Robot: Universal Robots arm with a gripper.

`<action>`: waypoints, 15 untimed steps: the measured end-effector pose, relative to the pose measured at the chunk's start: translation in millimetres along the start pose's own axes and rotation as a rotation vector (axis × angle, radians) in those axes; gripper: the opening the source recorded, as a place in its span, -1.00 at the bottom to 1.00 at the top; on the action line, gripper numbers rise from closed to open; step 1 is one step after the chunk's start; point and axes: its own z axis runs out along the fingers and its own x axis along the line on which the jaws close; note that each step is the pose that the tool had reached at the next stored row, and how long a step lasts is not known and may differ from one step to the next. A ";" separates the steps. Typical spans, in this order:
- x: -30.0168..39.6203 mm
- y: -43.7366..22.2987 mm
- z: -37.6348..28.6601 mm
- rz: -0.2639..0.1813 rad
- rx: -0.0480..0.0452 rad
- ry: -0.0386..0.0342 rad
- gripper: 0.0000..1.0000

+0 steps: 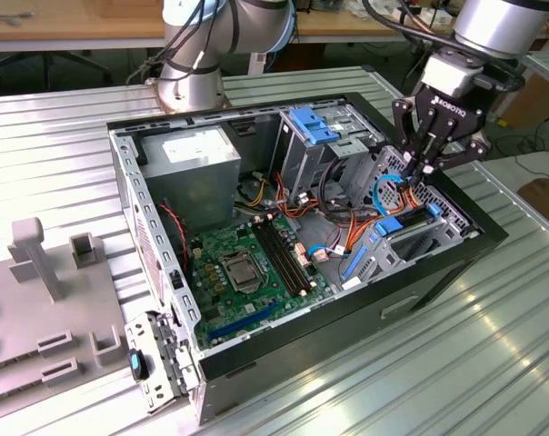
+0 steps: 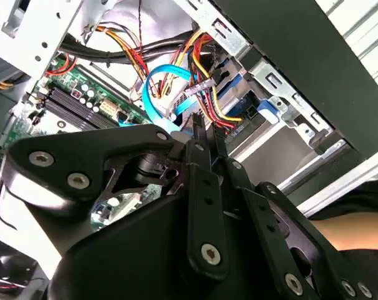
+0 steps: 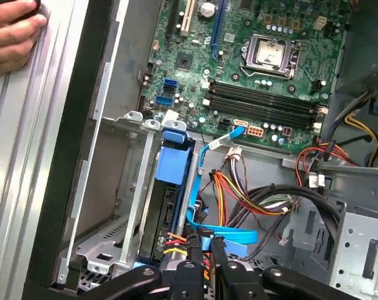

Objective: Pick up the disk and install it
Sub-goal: 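Insert the second disk wire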

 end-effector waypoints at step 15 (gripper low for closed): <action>37.4 6.3 6.9 0.048 -0.0275 -0.1309 -0.66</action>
